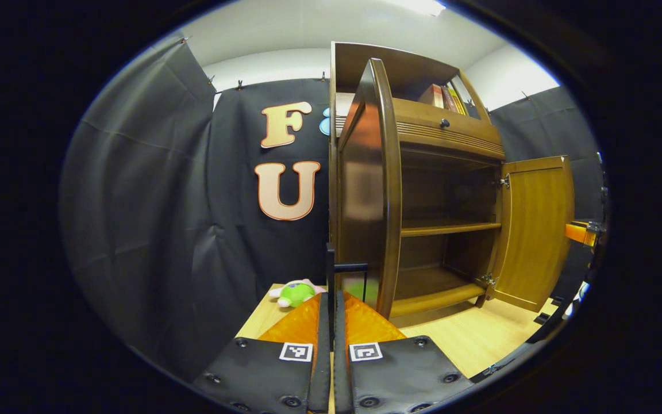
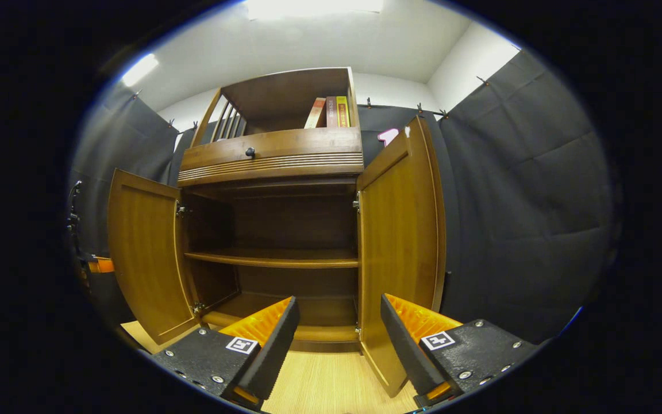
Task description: Open the right door of the double-door shoe cabinet with the right hand, and open the left door with the left hand.
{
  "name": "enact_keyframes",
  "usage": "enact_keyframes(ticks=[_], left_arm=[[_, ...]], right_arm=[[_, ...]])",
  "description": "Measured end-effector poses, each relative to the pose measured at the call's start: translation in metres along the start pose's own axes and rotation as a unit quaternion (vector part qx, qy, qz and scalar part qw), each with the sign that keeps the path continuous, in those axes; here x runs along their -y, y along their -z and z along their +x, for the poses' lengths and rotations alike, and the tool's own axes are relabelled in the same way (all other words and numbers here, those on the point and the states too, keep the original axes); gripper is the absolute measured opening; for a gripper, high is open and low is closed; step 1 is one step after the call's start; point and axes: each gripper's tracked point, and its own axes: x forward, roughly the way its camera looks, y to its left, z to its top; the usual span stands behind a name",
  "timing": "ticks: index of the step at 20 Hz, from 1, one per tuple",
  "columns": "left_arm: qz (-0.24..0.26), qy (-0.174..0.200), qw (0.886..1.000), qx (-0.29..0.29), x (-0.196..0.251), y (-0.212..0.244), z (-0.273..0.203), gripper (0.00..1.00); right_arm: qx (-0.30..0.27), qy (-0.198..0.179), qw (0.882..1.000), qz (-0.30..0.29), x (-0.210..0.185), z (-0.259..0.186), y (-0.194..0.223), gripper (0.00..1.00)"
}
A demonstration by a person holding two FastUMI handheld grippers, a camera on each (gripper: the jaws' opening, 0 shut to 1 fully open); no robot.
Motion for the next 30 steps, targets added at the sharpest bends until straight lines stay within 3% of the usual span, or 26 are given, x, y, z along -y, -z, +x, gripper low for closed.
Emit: enact_keyframes(ticks=[4,7,10,15,21,22,23,24,25,28,29,30], left_arm=[[-0.005,-0.002,1.0,-0.003,-0.006,0.003,-0.005,0.1],[0.001,-0.044,0.999,0.002,-0.033,0.0,-0.014,0.07],[-0.029,-0.046,0.999,0.006,-0.032,-0.006,-0.029,0.07],[-0.008,-0.04,0.999,0.019,-0.003,-0.027,-0.049,0.07],[0.001,-0.002,1.0,0.028,0.059,-0.047,-0.053,0.07],[0.008,0.0,0.999,0.032,0.065,-0.051,-0.051,0.14],[0.014,0.0,0.999,0.035,0.071,-0.054,-0.047,0.19],[0.017,0.001,0.999,0.037,0.077,-0.057,-0.043,0.25],[0.017,-0.003,0.999,0.038,0.082,-0.06,-0.041,0.25],[0.014,-0.006,0.999,0.046,0.1,-0.072,-0.03,0.47],[0.017,-0.008,0.999,0.046,0.103,-0.075,-0.026,0.54],[0.02,-0.009,0.998,0.051,0.107,-0.079,-0.023,0.57]], right_arm=[[-0.001,-0.004,1.0,-0.001,-0.002,0.0,0.001,0.99],[-0.004,-0.003,1.0,-0.003,-0.001,0.001,0.003,0.99],[-0.006,-0.004,1.0,-0.004,-0.003,0.003,0.004,0.99],[-0.004,-0.007,1.0,-0.003,-0.006,0.004,0.002,0.99],[-0.007,-0.005,1.0,-0.003,0.002,0.007,0.001,0.99],[-0.007,-0.004,1.0,-0.003,0.003,0.007,0.001,0.99],[-0.006,-0.003,1.0,-0.005,0.006,0.007,0.0,0.88],[-0.006,0.0,1.0,-0.006,0.009,0.008,-0.001,0.99],[-0.005,0.002,1.0,-0.006,0.012,0.007,-0.002,0.88],[-0.003,0.005,1.0,-0.005,0.018,0.007,-0.007,0.88],[-0.001,0.006,1.0,-0.005,0.018,0.007,-0.01,0.99],[0.0,0.005,1.0,-0.007,0.019,0.006,-0.011,0.88]])
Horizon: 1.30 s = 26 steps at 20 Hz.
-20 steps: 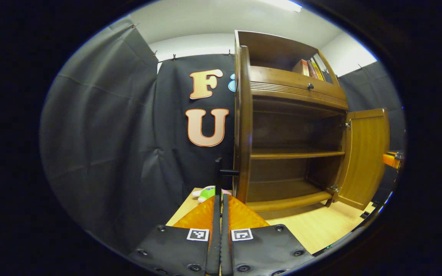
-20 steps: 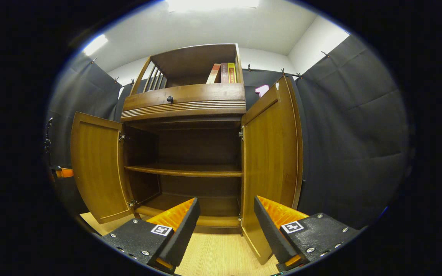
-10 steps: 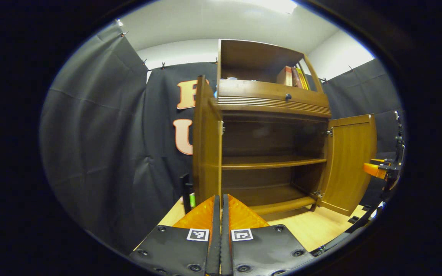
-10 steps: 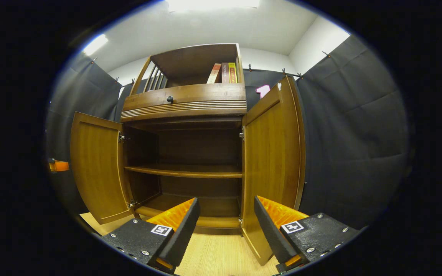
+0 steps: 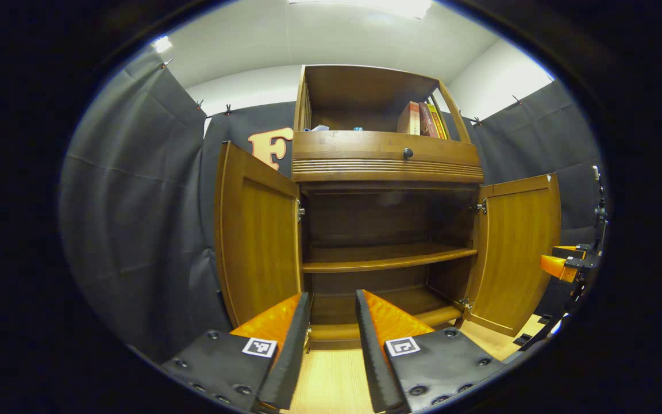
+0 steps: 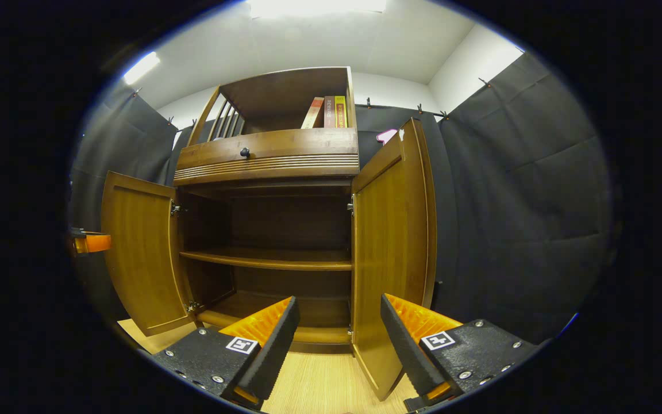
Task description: Open the right door of the double-door shoe cabinet with the right hand, and open the left door with the left hand.
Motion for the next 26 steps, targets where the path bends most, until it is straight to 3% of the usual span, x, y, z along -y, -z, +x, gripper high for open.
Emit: enact_keyframes(ticks=[1,2,7,13,26], left_arm=[[0.002,0.002,1.0,0.004,0.004,-0.003,0.002,0.59],[0.002,0.002,1.0,0.008,0.008,-0.007,0.005,0.61],[-0.013,0.022,1.0,0.006,0.028,-0.011,0.018,0.75],[-0.01,0.016,1.0,-0.004,0.029,-0.007,0.024,0.99],[-0.011,0.001,1.0,0.002,0.017,-0.011,0.023,0.99]], right_arm=[[0.001,0.001,1.0,-0.003,0.001,-0.001,-0.002,0.88],[0.003,0.002,1.0,-0.006,0.003,0.0,-0.003,0.99],[0.009,0.006,1.0,-0.012,0.007,-0.002,-0.012,0.99],[0.013,0.001,1.0,-0.012,0.004,0.0,-0.019,0.99],[0.021,-0.008,1.0,-0.016,-0.007,0.002,-0.025,0.99]])
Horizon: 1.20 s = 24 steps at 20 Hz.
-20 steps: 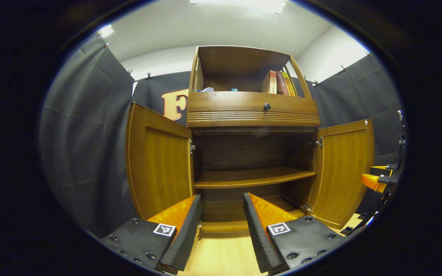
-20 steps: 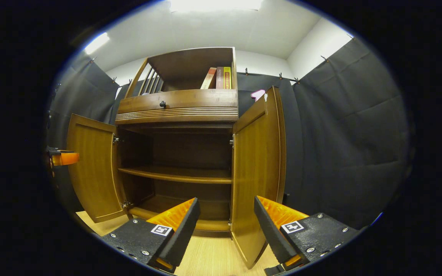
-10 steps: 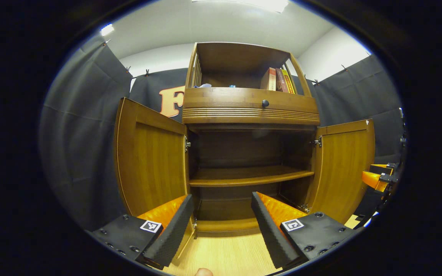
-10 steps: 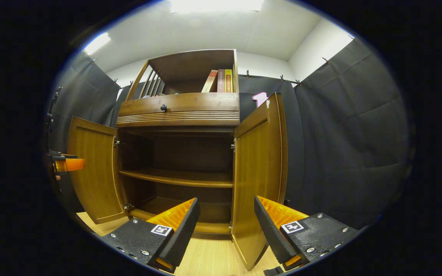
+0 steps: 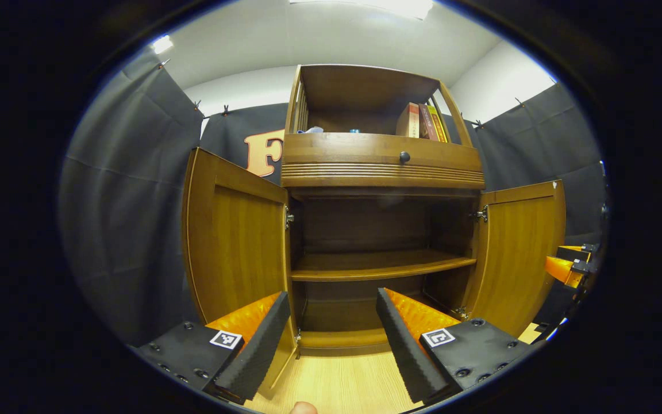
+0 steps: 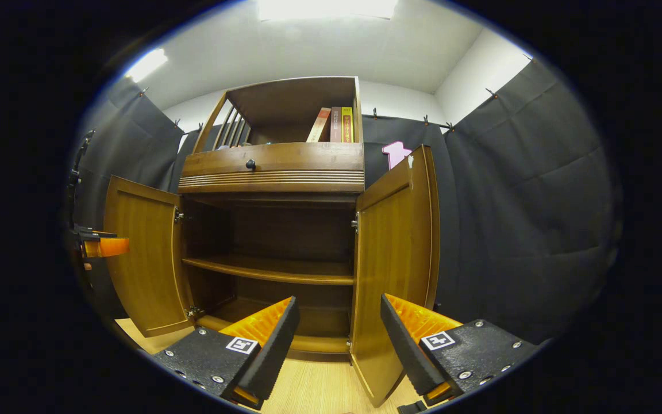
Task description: Open the right door of the double-door shoe cabinet with the right hand, and open the left door with the left hand.
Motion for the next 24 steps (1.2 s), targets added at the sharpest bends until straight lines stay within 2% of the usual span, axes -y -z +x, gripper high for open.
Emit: enact_keyframes(ticks=[11,16,18,24], left_arm=[[0.006,-0.002,1.0,0.011,0.0013,-0.0079,-0.0041,0.99],[0.006,-0.001,1.0,0.008,0.0009,-0.0055,-0.0034,0.96],[0.004,-0.002,1.0,0.008,0.0011,-0.0055,-0.0034,0.99],[0.002,-0.001,1.0,0.006,0.0011,-0.0033,-0.002,0.99]], right_arm=[[0.002,0.0,1.0,0.002,-0.0001,0.0008,-0.0011,0.99],[0.003,0.001,1.0,0.003,0.0013,0.0011,-0.0018,0.99],[0.003,0.002,1.0,0.004,0.0015,0.0015,-0.0012,0.99],[0.002,0.003,1.0,0.006,0.0034,0.0019,-0.0001,0.99]])
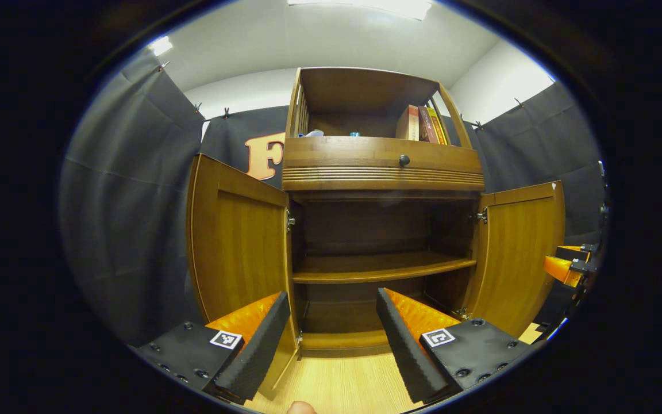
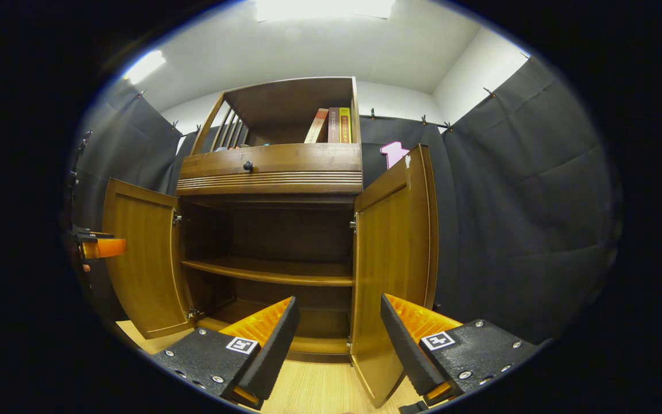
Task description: Open the right door of the double-door shoe cabinet with the right hand, and open the left door with the left hand.
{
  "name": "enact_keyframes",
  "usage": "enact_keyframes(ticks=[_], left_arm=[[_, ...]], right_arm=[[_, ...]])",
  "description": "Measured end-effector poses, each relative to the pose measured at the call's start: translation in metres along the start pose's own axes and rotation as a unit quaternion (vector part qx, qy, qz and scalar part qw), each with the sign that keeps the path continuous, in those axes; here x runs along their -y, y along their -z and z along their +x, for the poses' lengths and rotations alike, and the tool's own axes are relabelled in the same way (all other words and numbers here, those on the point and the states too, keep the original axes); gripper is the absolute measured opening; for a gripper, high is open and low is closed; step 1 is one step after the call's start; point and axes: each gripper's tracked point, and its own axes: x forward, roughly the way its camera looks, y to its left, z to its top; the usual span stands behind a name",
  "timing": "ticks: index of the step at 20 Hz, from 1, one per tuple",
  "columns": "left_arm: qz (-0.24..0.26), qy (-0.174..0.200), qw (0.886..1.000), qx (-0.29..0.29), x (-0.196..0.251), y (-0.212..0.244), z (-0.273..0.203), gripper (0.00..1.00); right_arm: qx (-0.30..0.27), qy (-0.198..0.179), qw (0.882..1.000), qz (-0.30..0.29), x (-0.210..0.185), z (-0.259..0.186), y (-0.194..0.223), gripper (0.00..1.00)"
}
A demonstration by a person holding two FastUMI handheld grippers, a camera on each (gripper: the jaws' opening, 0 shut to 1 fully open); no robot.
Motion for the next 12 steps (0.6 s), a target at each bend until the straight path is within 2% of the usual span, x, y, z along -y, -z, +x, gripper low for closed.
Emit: enact_keyframes(ticks=[12], left_arm=[[-0.002,-0.001,1.0,0.001,-0.0021,0.0012,-0.0023,0.99]], right_arm=[[-0.001,-0.003,1.0,-0.001,-0.0039,0.0006,0.0008,0.99]])
